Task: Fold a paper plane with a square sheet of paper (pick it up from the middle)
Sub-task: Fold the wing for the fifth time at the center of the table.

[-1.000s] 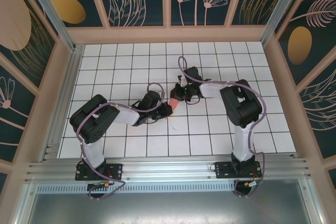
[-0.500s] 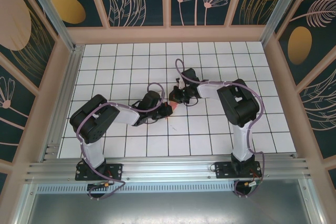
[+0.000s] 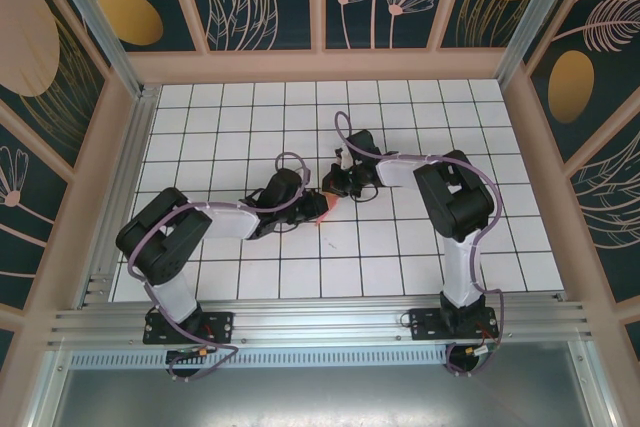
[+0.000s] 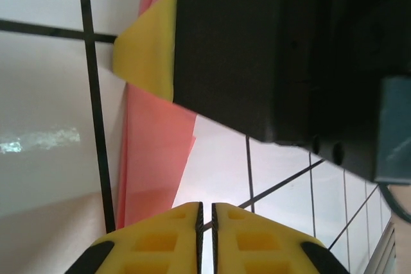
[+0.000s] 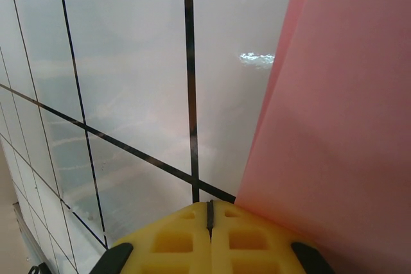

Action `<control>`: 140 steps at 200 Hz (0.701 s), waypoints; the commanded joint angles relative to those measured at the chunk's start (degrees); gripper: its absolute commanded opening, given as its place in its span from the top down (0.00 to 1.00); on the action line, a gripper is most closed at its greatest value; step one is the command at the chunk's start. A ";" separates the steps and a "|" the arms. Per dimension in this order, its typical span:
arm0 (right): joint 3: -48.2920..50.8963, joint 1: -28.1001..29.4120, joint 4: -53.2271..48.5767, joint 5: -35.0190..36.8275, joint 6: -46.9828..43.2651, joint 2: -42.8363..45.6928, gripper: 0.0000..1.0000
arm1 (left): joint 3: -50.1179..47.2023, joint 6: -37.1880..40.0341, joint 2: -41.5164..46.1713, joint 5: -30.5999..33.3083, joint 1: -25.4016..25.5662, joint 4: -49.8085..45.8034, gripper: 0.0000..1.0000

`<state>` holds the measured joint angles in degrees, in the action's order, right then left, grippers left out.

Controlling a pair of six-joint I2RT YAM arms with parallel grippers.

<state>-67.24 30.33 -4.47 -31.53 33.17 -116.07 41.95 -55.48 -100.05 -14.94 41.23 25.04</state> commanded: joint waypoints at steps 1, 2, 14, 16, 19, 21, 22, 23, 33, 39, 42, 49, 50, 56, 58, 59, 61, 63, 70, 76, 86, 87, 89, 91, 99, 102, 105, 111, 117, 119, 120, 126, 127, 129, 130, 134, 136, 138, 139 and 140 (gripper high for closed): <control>1.24 -0.62 -2.47 1.22 -1.53 -2.49 1.00 | -0.29 -1.38 -0.84 1.50 -0.55 0.10 0.89; 1.24 -0.62 -2.47 1.21 -1.53 -2.53 1.00 | -0.29 -1.38 -0.97 1.45 -0.54 0.10 0.90; 1.26 -0.58 -2.50 1.03 -1.53 -2.64 1.00 | -0.12 -1.56 -2.07 0.89 -0.59 0.13 0.91; 1.31 -0.61 -2.50 0.96 -1.53 -2.68 1.00 | -0.07 -1.67 -2.25 0.81 -0.60 0.11 0.91; 1.31 -0.62 -2.50 0.95 -1.55 -2.74 1.00 | -0.08 -1.74 -2.46 0.67 -0.56 0.08 0.92; 1.32 -0.62 -2.55 0.88 -1.60 -2.69 1.00 | -0.11 -1.80 -2.55 0.63 -0.61 0.09 0.92; 1.32 -0.62 -2.55 0.87 -1.61 -2.68 1.00 | -0.16 -1.81 -2.67 0.53 -0.62 0.10 0.92; 1.32 -0.62 -2.56 0.86 -1.61 -2.67 1.00 | -0.18 -1.82 -2.72 0.40 -0.58 0.14 0.92; 1.32 -0.61 -2.49 0.68 -1.62 -2.80 1.00 | -0.35 -1.98 -3.07 0.04 -0.59 0.23 0.93; 1.29 -0.62 -2.55 0.64 -1.62 -2.86 1.00 | -0.55 -2.01 -3.21 -0.35 -0.59 0.19 0.93; 1.28 -0.61 -2.52 0.66 -1.62 -2.91 1.00 | -0.64 -2.00 -3.28 -0.68 -0.60 0.19 0.93; 1.35 -0.65 -2.52 0.59 -1.53 -3.00 1.00 | -0.69 -1.83 -3.40 -1.77 -0.54 0.39 0.93; 1.29 -0.68 -2.54 0.59 -1.53 -3.01 1.00 | -0.71 -1.83 -3.35 -1.85 -0.54 0.47 0.93; 1.24 -0.69 -2.51 0.51 -1.53 -3.14 1.00 | -0.81 -1.96 -3.44 -2.86 -0.54 0.79 0.93; 1.26 -0.66 -2.55 0.48 -1.53 -3.18 1.00 | -0.86 -2.03 -3.47 -3.11 -0.58 0.91 0.93; 1.25 -0.64 -2.51 0.45 -1.53 -3.19 1.00 | -0.89 -2.06 -3.48 -3.23 -0.56 0.94 0.93; 1.24 -0.69 -2.53 0.49 -1.48 -3.24 1.00 | -0.97 -2.10 -3.48 -3.42 -0.59 1.08 0.93; 1.23 -0.63 -2.46 0.50 -1.44 -3.20 1.00 | -1.12 -2.09 -3.48 -3.63 -0.60 1.14 0.93; 1.25 -0.67 -2.40 0.50 -1.36 -3.24 1.00 | -1.17 -1.93 -3.49 -4.10 -0.55 1.06 0.93; 1.24 -0.69 -2.33 0.50 -1.31 -3.28 1.00 | -1.17 -1.70 -3.41 -4.05 -0.58 0.64 0.93; 1.15 -0.71 -2.36 0.42 -1.26 -3.46 1.00 | -1.09 -1.28 -3.69 -4.44 -0.54 0.16 0.93; 1.15 -0.71 -2.37 0.42 -1.22 -3.50 1.00 | -1.04 -1.29 -3.76 -4.46 -0.58 0.13 0.93; 1.08 -0.71 -2.40 0.33 -1.19 -3.51 1.00 | -1.01 -1.12 -3.86 -4.55 -0.59 -0.03 0.93; 1.07 -0.71 -2.39 0.33 -1.20 -3.58 1.00 | -0.93 -1.01 -3.91 -4.65 -0.55 -0.20 0.93; 1.02 -0.69 -2.50 0.33 -1.09 -3.73 1.00 | -0.53 -0.69 -4.38 -4.77 -0.54 -1.07 0.93; 0.98 -0.70 -2.51 0.25 -1.13 -3.77 1.00 | -0.46 -0.57 -4.57 -4.87 -0.52 -1.27 0.93; 0.97 -0.71 -2.42 0.24 -1.14 -3.81 1.00 | -0.44 -0.52 -4.66 -4.91 -0.54 -1.36 0.94; 0.97 -0.70 -2.43 0.16 -1.01 -3.83 1.00 | -0.46 -0.46 -4.93 -5.01 -0.46 -1.44 0.94; 0.95 -0.66 -2.47 0.13 -0.93 -3.83 1.00 | -0.45 -0.42 -4.98 -5.01 -0.47 -1.48 0.94; 0.92 -0.70 -2.52 0.12 -0.98 -3.88 1.00 | -0.46 -0.42 -5.00 -5.03 -0.46 -1.50 0.94; 0.90 -0.70 -2.49 0.14 -0.99 -3.85 1.00 | -0.47 -0.37 -5.03 -5.02 -0.50 -1.49 0.94; 0.89 -0.71 -2.52 0.14 -0.92 -3.86 1.00 | -0.47 -0.18 -5.15 -4.94 -0.46 -1.85 0.94; 0.89 -0.71 -2.54 0.15 -0.91 -3.88 1.00 | -0.47 -0.16 -5.15 -4.93 -0.45 -1.84 0.94; 0.89 -0.71 -2.49 0.13 -0.91 -3.89 1.00 | -0.47 -0.09 -5.15 -4.82 -0.45 -2.01 0.94; 0.89 -0.71 -2.48 0.14 -0.91 -3.90 1.00 | -0.47 -0.12 -5.11 -4.78 -0.45 -2.10 0.94; 0.80 -0.71 -2.53 0.15 -0.91 -3.87 1.00 | -0.32 0.07 -5.16 -4.52 -0.48 -2.45 0.94; 0.80 -0.71 -2.53 0.15 -0.91 -3.85 1.00 | -0.37 0.15 -5.16 -4.47 -0.46 -2.63 0.94; 0.80 -0.71 -2.53 0.15 -0.91 -3.86 1.00 | -0.38 0.23 -5.22 -4.42 -0.48 -2.74 0.93; 0.80 -0.71 -2.55 0.11 -0.91 -3.88 1.00 | -0.29 0.26 -5.23 -4.36 -0.51 -2.81 0.94; 0.80 -0.75 -2.51 0.13 -0.91 -3.93 1.00 | -0.29 0.27 -5.24 -4.34 -0.48 -2.81 0.94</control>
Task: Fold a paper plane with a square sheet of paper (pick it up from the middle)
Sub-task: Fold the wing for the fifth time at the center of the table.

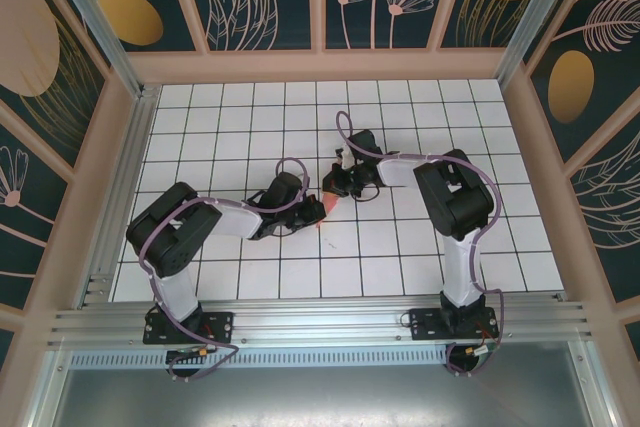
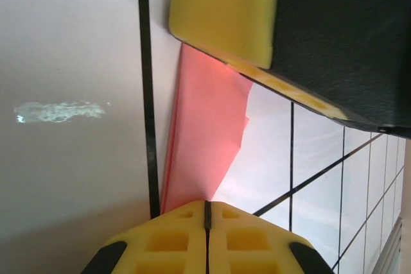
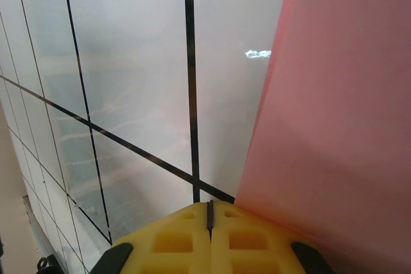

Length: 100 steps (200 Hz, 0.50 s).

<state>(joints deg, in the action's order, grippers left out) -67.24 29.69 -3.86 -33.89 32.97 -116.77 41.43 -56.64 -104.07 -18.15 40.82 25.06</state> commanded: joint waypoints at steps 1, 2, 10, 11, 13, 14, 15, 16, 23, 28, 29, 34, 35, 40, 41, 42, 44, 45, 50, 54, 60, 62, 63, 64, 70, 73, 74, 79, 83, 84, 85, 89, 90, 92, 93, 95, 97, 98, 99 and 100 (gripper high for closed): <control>0.80 -0.14 -3.15 2.50 -0.67 -3.22 1.00 | 0.23 1.44 -1.17 -1.11 -0.05 -2.91 0.94; 0.80 -0.15 -3.12 2.51 -0.65 -3.21 1.00 | 0.27 1.44 -1.15 -1.10 -0.09 -2.96 0.94; 0.72 -0.16 -3.20 2.51 -0.63 -3.23 1.00 | 0.28 1.73 -1.29 -0.91 -0.11 -3.36 0.94; 0.71 -0.16 -3.19 2.51 -0.63 -3.21 1.00 | 0.30 1.77 -1.34 -0.92 -0.07 -3.36 0.94; 0.71 -0.18 -3.22 2.47 -0.65 -3.20 1.00 | 0.31 1.86 -1.34 -0.85 -0.05 -3.53 0.94; 0.75 -0.17 -3.24 2.49 -0.64 -3.20 1.00 | 0.32 1.87 -1.37 -0.84 -0.09 -3.62 0.94; 0.73 -0.17 -3.25 2.50 -0.63 -3.20 1.00 | 0.36 1.88 -1.38 -0.79 -0.06 -3.70 0.94; 0.72 -0.16 -3.26 2.51 -0.63 -3.20 1.00 | 0.38 1.93 -1.35 -0.81 -0.05 -3.75 0.94; 0.63 -0.16 -3.22 2.51 -0.56 -3.22 1.00 | 0.51 2.26 -1.46 -0.66 -0.08 -4.32 0.94; 0.62 -0.16 -3.26 2.51 -0.60 -3.24 1.00 | 0.53 2.38 -1.48 -0.63 -0.04 -4.56 0.94; 0.62 -0.16 -3.26 2.56 -0.61 -3.22 1.00 | 0.55 2.40 -1.48 -0.69 -0.08 -4.61 0.94; 0.62 -0.16 -3.27 2.60 -0.58 -3.21 1.00 | 0.65 2.64 -1.48 -0.81 -0.10 -4.88 0.94; 0.62 -0.16 -3.27 2.60 -0.61 -3.20 1.00 | 0.66 2.70 -1.48 -0.82 -0.07 -4.95 0.94; 0.67 -0.22 -3.31 2.68 -0.63 -3.24 1.00 | 0.67 2.79 -1.47 -1.05 -0.10 -5.14 0.94; 0.64 -0.24 -3.37 2.68 -0.63 -3.22 1.00 | 0.67 2.86 -1.48 -1.08 -0.11 -5.17 0.94; 0.63 -0.24 -3.41 2.69 -0.63 -3.21 1.00 | 0.67 2.86 -1.53 -1.09 -0.08 -5.18 0.94; 0.60 -0.25 -3.36 2.69 -0.56 -3.25 1.00 | 0.71 2.94 -1.49 -1.23 -0.07 -5.24 0.94; 0.61 -0.20 -3.36 2.69 -0.55 -3.31 1.00 | 0.74 2.99 -1.53 -1.25 -0.05 -5.26 0.94; 0.61 -0.25 -3.46 2.69 -0.53 -3.30 1.00 | 0.76 3.16 -1.57 -1.50 -0.04 -5.49 0.94; 0.63 -0.25 -3.44 2.69 -0.54 -3.33 1.00 | 0.76 3.33 -1.53 -1.61 0.03 -5.65 0.94; 0.63 -0.25 -3.45 2.68 -0.54 -3.37 1.00 | 0.67 3.42 -1.50 -1.90 0.05 -5.88 0.94; 0.58 -0.25 -3.48 2.73 -0.54 -3.37 1.00 | 0.65 3.52 -1.53 -2.00 0.01 -5.89 0.94; 0.56 -0.25 -3.46 2.71 -0.54 -3.42 1.00 | 0.62 3.58 -1.51 -2.07 -0.01 -5.94 0.94; 0.55 -0.25 -3.45 2.70 -0.54 -3.44 1.00 | 0.60 3.61 -1.50 -2.16 0.02 -5.96 0.94; 0.46 -0.32 -3.53 2.68 -0.54 -3.52 1.00 | 0.51 3.80 -1.44 -2.59 0.10 -6.06 0.94; 0.40 -0.33 -3.61 2.76 -0.50 -3.67 1.00 | 0.42 3.87 -1.36 -2.79 0.10 -6.07 0.94; 0.38 -0.34 -3.61 2.77 -0.47 -3.70 1.00 | 0.41 3.93 -1.29 -2.86 0.12 -6.07 0.94; 0.36 -0.34 -3.66 2.70 -0.45 -3.72 1.00 | 0.25 4.06 -1.18 -2.98 0.15 -6.31 0.94; 0.36 -0.34 -3.62 2.69 -0.45 -3.76 1.00 | 0.17 4.20 -0.95 -3.03 0.29 -6.46 0.94; 0.31 -0.34 -3.61 2.69 -0.45 -3.74 1.00 | 0.20 4.19 -0.91 -3.07 0.30 -6.53 0.94; 0.29 -0.34 -3.61 2.69 -0.45 -3.78 1.00 | 0.17 4.27 -0.89 -3.09 0.31 -6.57 0.94; 0.27 -0.34 -3.73 2.68 -0.45 -3.85 1.00 | 0.08 4.45 -0.75 -3.20 0.33 -6.80 0.94; 0.31 -0.34 -3.72 2.69 -0.45 -3.88 1.00 | 0.11 4.53 -0.72 -3.25 0.37 -6.83 0.94; 0.24 -0.34 -3.75 2.69 -0.45 -3.90 1.00 | 0.07 4.61 -0.63 -3.33 0.42 -6.90 0.94; 0.25 -0.34 -3.72 2.69 -0.45 -3.94 1.00 | 0.06 4.66 -0.62 -3.35 0.41 -6.97 0.94; 0.27 -0.34 -3.71 2.69 -0.45 -4.00 1.00 | 0.06 4.69 -0.54 -3.37 0.51 -7.11 0.94; 0.23 -0.34 -3.70 2.69 -0.41 -4.02 1.00 | 0.05 4.83 -0.46 -3.38 0.54 -7.32 0.94; 0.25 -0.34 -3.70 2.69 -0.43 -4.00 1.00 | 0.05 4.90 -0.40 -3.34 0.56 -7.40 0.94; 0.26 -0.34 -3.70 2.69 -0.44 -4.00 1.00 | 0.05 4.93 -0.37 -3.36 0.57 -7.49 0.94; 0.26 -0.34 -3.74 2.69 -0.45 -3.99 1.00 | 0.05 4.99 -0.36 -3.37 0.62 -7.57 0.94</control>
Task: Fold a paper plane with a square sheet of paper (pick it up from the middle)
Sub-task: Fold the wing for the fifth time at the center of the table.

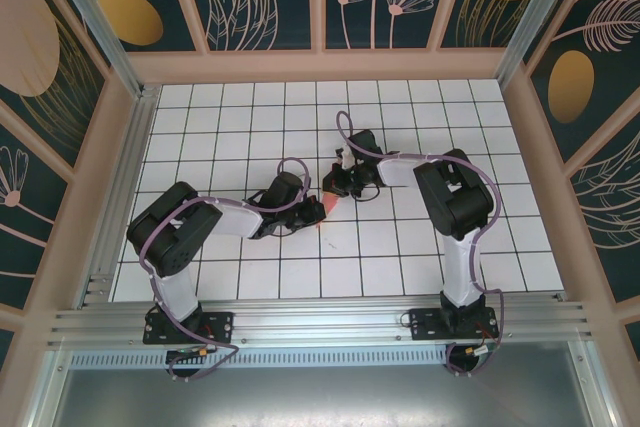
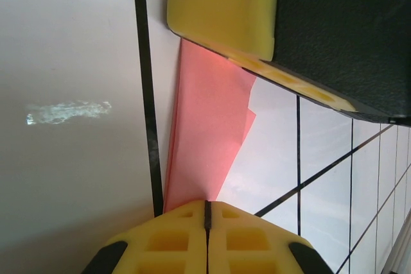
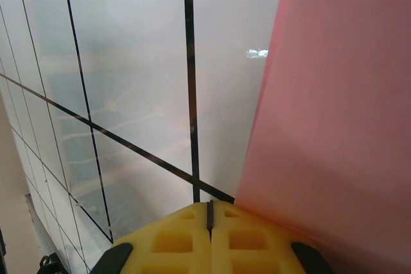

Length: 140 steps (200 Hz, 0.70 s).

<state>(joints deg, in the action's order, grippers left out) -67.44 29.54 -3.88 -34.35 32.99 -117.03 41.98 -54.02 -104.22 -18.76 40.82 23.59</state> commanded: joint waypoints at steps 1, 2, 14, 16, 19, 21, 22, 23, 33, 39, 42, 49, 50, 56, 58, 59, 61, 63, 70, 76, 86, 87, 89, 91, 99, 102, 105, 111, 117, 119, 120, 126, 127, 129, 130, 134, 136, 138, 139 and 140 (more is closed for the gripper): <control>0.42 -0.18 -3.70 3.15 -0.43 -3.77 1.00 | -0.49 2.40 -0.15 -2.76 0.64 -6.19 0.94; 0.40 -0.18 -3.73 3.15 -0.41 -3.80 1.00 | -0.49 2.41 -0.13 -2.77 0.65 -6.28 0.94; 0.30 -0.13 -3.87 3.15 -0.39 -4.01 1.00 | -0.64 2.73 0.23 -2.62 0.77 -6.91 0.94; 0.29 -0.17 -3.97 3.15 -0.39 -4.06 1.00 | -0.75 2.75 0.31 -2.55 0.82 -6.90 0.94; 0.29 -0.18 -3.97 3.15 -0.39 -4.08 1.00 | -0.83 2.77 0.41 -2.58 0.86 -7.02 0.94; 0.29 -0.23 -3.95 3.15 -0.39 -4.15 1.00 | -0.88 2.73 0.49 -2.59 0.89 -7.06 0.94; 0.29 -0.21 -3.95 3.15 -0.39 -4.16 1.00 | -0.91 2.71 0.55 -2.59 0.91 -7.02 0.94; 0.29 -0.20 -3.94 3.15 -0.39 -4.16 1.00 | -0.92 2.70 0.57 -2.50 0.88 -7.05 0.94; 0.29 -0.18 -4.10 3.19 -0.39 -4.26 1.00 | -1.17 2.78 0.78 -2.27 0.85 -7.40 0.94; 0.29 -0.16 -4.09 3.23 -0.34 -4.34 1.00 | -1.27 2.83 0.95 -2.22 0.97 -7.52 0.94; 0.29 -0.18 -4.07 3.23 -0.30 -4.46 1.00 | -1.33 2.84 1.04 -2.24 1.00 -7.61 0.94; 0.29 -0.18 -4.16 3.19 -0.30 -4.51 1.00 | -1.39 2.95 1.17 -2.32 1.10 -7.73 0.95; 0.29 -0.18 -4.16 3.17 -0.30 -4.51 1.00 | -1.43 3.00 1.24 -2.33 1.10 -7.80 0.95; 0.29 -0.17 -4.18 3.23 -0.30 -4.62 1.00 | -1.57 3.08 1.39 -2.33 1.10 -8.06 0.95; 0.29 -0.18 -4.24 3.19 -0.25 -4.61 1.00 | -1.55 3.10 1.48 -2.29 1.17 -8.15 0.95; 0.29 -0.18 -4.23 3.21 -0.23 -4.61 1.00 | -1.59 3.11 1.48 -2.31 1.18 -8.14 0.95; 0.36 -0.18 -4.15 3.21 -0.24 -4.61 1.00 | -1.62 3.17 1.57 -2.32 1.21 -8.20 0.96; 0.37 -0.18 -4.13 3.18 -0.22 -4.72 1.00 | -1.68 3.21 1.57 -2.37 1.20 -8.28 0.96; 0.38 -0.20 -4.16 3.19 -0.17 -4.71 1.00 | -1.89 3.27 1.98 -2.42 1.31 -8.63 0.96; 0.36 -0.23 -4.18 3.23 -0.12 -4.75 1.00 | -2.12 3.29 2.32 -2.40 1.35 -9.04 0.96; 0.38 -0.27 -4.14 3.22 -0.08 -4.81 1.00 | -2.63 3.24 3.02 -2.42 1.52 -9.51 0.96; 0.42 -0.27 -4.13 3.23 -0.06 -4.79 1.00 | -2.66 3.23 3.13 -2.37 1.53 -9.56 0.96; 0.39 -0.27 -4.14 3.23 -0.04 -4.81 1.00 | -2.79 3.18 3.37 -2.32 1.54 -9.69 0.96; 0.38 -0.27 -4.10 3.23 -0.04 -4.81 1.00 | -2.93 3.16 3.58 -2.28 1.58 -9.77 0.96; 0.42 -0.27 -3.99 3.21 0.02 -4.72 1.00 | -3.37 3.31 4.21 -2.09 1.56 -10.30 0.96; 0.46 -0.27 -3.95 3.23 -0.01 -4.78 1.00 | -3.59 3.30 4.46 -2.10 1.55 -10.43 0.96; 0.47 -0.27 -3.97 3.20 0.01 -4.78 1.00 | -3.65 3.42 4.60 -2.15 1.55 -10.59 0.96; 0.47 -0.27 -3.95 3.19 0.02 -4.90 1.00 | -3.82 3.59 4.89 -2.11 1.66 -10.95 0.96; 0.38 -0.25 -3.95 3.23 0.05 -4.94 1.00 | -3.93 3.73 5.16 -2.02 1.85 -11.49 0.96; 0.38 -0.27 -3.94 3.21 0.05 -4.95 1.00 | -3.97 3.81 5.24 -1.95 1.88 -11.71 0.96; 0.38 -0.27 -3.94 3.18 0.05 -4.96 1.00 | -3.94 3.87 5.25 -1.92 1.89 -11.81 0.96; 0.38 -0.27 -3.94 3.23 0.09 -4.96 1.00 | -3.84 4.27 5.43 -1.62 1.98 -12.73 0.96; 0.38 -0.27 -3.94 3.23 0.11 -4.96 1.00 | -3.84 4.36 5.43 -1.58 2.03 -12.89 0.96; 0.38 -0.27 -3.94 3.19 0.13 -4.96 1.00 | -3.77 4.45 5.44 -1.44 2.13 -13.27 0.96; 0.38 -0.27 -3.94 3.17 0.14 -5.05 1.00 | -3.76 4.58 5.48 -1.40 2.14 -13.47 0.96; 0.38 -0.23 -3.88 3.19 0.14 -4.98 1.00 | -3.58 4.97 5.56 -0.95 2.24 -14.26 0.96; 0.44 -0.26 -3.87 3.18 0.19 -5.03 1.00 | -3.51 5.15 5.60 -0.75 2.22 -14.69 0.96; 0.48 -0.27 -3.88 3.18 0.22 -5.04 1.00 | -3.44 5.31 5.65 -0.57 2.24 -15.13 0.96; 0.48 -0.27 -3.88 3.21 0.22 -5.04 1.00 | -3.42 5.36 5.68 -0.48 2.25 -15.32 0.96; 0.47 -0.27 -3.87 3.22 0.23 -5.05 1.00 | -3.32 5.48 5.64 -0.40 2.25 -15.55 0.96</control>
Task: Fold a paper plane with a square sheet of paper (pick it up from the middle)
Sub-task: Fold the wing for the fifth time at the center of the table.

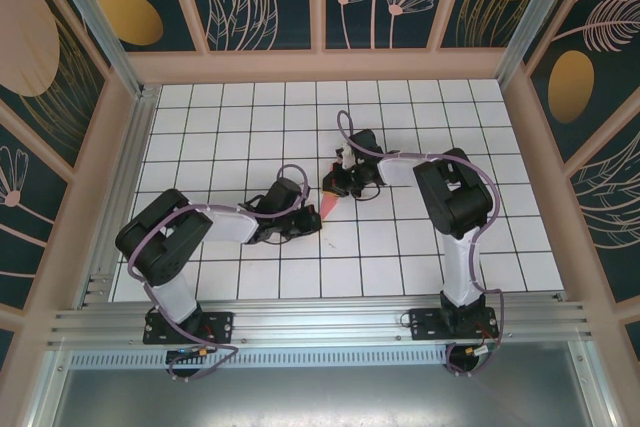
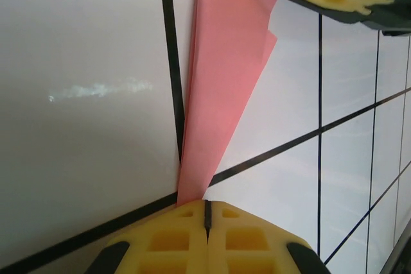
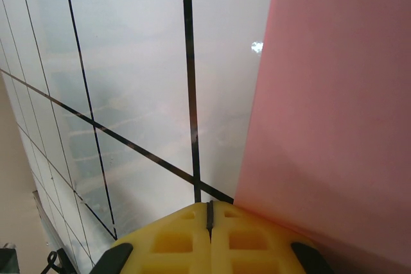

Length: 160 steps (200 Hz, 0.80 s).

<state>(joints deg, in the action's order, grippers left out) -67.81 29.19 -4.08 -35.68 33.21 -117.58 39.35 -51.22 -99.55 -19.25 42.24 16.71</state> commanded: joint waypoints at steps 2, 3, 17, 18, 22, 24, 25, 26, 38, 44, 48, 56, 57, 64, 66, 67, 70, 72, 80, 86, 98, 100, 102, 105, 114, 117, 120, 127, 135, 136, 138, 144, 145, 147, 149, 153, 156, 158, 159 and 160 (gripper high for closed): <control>0.84 0.10 -3.70 4.54 0.01 -4.50 1.00 | -0.55 2.94 1.01 0.17 0.83 -9.05 0.96; 0.84 0.09 -3.68 4.56 0.01 -4.50 1.00 | -0.53 3.00 1.02 0.22 0.83 -9.23 0.96; 0.75 0.08 -3.79 4.51 -0.07 -4.63 1.00 | 0.37 4.56 2.27 1.52 0.80 -12.07 0.96; 0.75 0.08 -3.81 4.49 -0.08 -4.61 1.00 | 0.42 4.65 2.57 1.59 0.77 -12.19 0.96; 0.75 0.08 -3.82 4.44 -0.12 -4.61 1.00 | 0.66 4.85 3.23 1.81 0.82 -12.60 0.96; 0.75 0.08 -3.76 4.47 -0.09 -4.59 1.00 | 0.80 4.91 3.42 1.88 0.83 -12.65 0.95; 0.75 0.08 -3.80 4.47 -0.08 -4.59 1.00 | 0.80 5.00 3.63 1.90 0.83 -12.66 0.95; 0.79 0.08 -3.77 4.48 -0.08 -4.59 1.00 | 0.90 5.04 3.78 1.92 0.83 -12.71 0.95; 0.84 0.08 -3.75 4.48 -0.16 -4.64 1.00 | 1.52 4.51 5.68 2.02 0.56 -11.69 0.94; 0.84 0.08 -3.75 4.39 -0.25 -4.59 1.00 | 1.68 3.70 6.52 2.06 0.39 -10.40 0.94; 0.84 0.12 -3.78 4.34 -0.25 -4.59 1.00 | 1.65 3.03 7.09 1.89 0.11 -9.33 0.94; 0.81 0.08 -3.76 4.36 -0.34 -4.60 1.00 | 1.69 1.83 7.89 1.67 -0.25 -6.96 0.93; 0.87 0.08 -3.88 4.38 -0.34 -4.60 1.00 | 1.74 1.61 7.93 1.71 -0.28 -6.65 0.93; 0.84 0.02 -3.75 4.39 -0.42 -4.59 1.00 | 1.72 0.34 8.46 2.40 -0.68 -4.83 0.91; 0.84 0.00 -3.79 4.33 -0.43 -4.63 1.00 | 1.74 -0.04 8.48 2.69 -0.78 -4.25 0.91; 0.84 -0.01 -3.72 4.32 -0.43 -4.61 1.00 | 1.81 -0.25 8.49 2.79 -0.81 -3.97 0.91; 0.84 0.00 -3.79 4.22 -0.45 -4.67 1.00 | 1.93 -0.78 8.49 3.03 -0.85 -3.19 0.91; 0.84 0.01 -3.76 4.17 -0.43 -4.70 1.00 | 1.99 -0.93 8.45 3.17 -1.00 -2.52 0.91; 0.86 0.01 -3.62 4.21 -0.51 -4.68 1.00 | 2.41 -2.03 7.81 3.87 -1.20 -0.42 0.91; 0.79 -0.01 -3.58 4.08 -0.52 -4.75 1.00 | 2.94 -2.77 7.06 4.79 -1.27 0.46 0.91; 0.92 0.00 -3.62 4.03 -0.52 -4.76 1.00 | 4.18 -3.31 4.95 5.71 -1.39 1.57 0.92; 0.92 -0.01 -3.52 4.04 -0.54 -4.76 1.00 | 4.45 -3.39 4.55 5.88 -1.37 1.68 0.92; 0.93 -0.01 -3.49 4.04 -0.52 -4.76 1.00 | 4.71 -3.52 4.19 5.95 -1.41 1.77 0.92; 0.93 -0.05 -3.51 4.02 -0.52 -4.78 1.00 | 5.13 -3.73 3.54 6.04 -1.45 1.97 0.92; 1.01 -0.10 -3.54 3.85 -0.60 -4.82 1.00 | 6.08 -3.91 1.82 5.90 -1.53 3.03 0.93; 1.01 -0.10 -3.41 3.84 -0.60 -4.79 1.00 | 6.33 -3.94 1.72 5.72 -1.47 3.47 0.93; 1.01 -0.09 -3.42 3.86 -0.60 -4.77 1.00 | 6.71 -4.09 0.03 5.55 -1.49 3.79 0.93; 1.01 -0.09 -3.50 3.79 -0.60 -4.85 1.00 | 7.42 -4.40 -1.44 4.82 -1.53 4.41 0.94; 1.01 -0.14 -3.48 3.67 -0.71 -4.83 1.00 | 8.03 -4.67 -2.93 3.59 -1.53 5.56 0.95; 1.01 -0.16 -3.48 3.68 -0.70 -4.80 1.00 | 8.07 -4.72 -3.02 3.46 -1.49 5.68 0.95; 1.01 -0.16 -3.50 3.64 -0.63 -4.77 1.00 | 8.14 -4.80 -3.35 3.26 -1.47 5.81 0.95; 1.01 -0.14 -3.57 3.69 -0.69 -4.69 1.00 | 8.24 -5.18 -4.07 2.94 -1.53 6.15 0.96; 1.01 -0.16 -3.53 3.69 -0.69 -4.68 1.00 | 8.26 -5.24 -4.16 2.83 -1.54 6.23 0.96; 1.01 -0.14 -3.56 3.69 -0.69 -4.63 1.00 | 8.19 -5.34 -4.29 2.64 -1.48 6.41 0.96; 1.01 -0.17 -3.50 3.69 -0.69 -4.60 1.00 | 8.13 -5.37 -4.48 2.50 -1.48 6.58 0.96; 1.01 -0.24 -3.48 3.69 -0.69 -4.59 1.00 | 8.07 -5.46 -4.71 2.19 -1.46 6.94 0.97; 1.01 -0.27 -3.48 3.69 -0.69 -4.59 1.00 | 8.01 -5.47 -4.88 2.17 -1.47 6.88 0.97; 1.01 -0.27 -3.48 3.69 -0.69 -4.59 1.00 | 7.95 -5.51 -4.91 2.19 -1.46 6.77 0.97; 1.01 -0.23 -3.48 3.69 -0.69 -4.59 1.00 | 7.94 -5.53 -4.93 2.19 -1.46 6.67 0.97; 1.01 -0.21 -3.48 3.69 -0.69 -4.59 1.00 | 7.89 -5.50 -4.99 2.19 -1.50 6.63 0.97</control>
<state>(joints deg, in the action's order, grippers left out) -67.90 28.86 -3.99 -36.58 33.36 -117.91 46.61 -54.98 -102.74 -15.42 40.91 20.47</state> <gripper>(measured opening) 0.045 0.056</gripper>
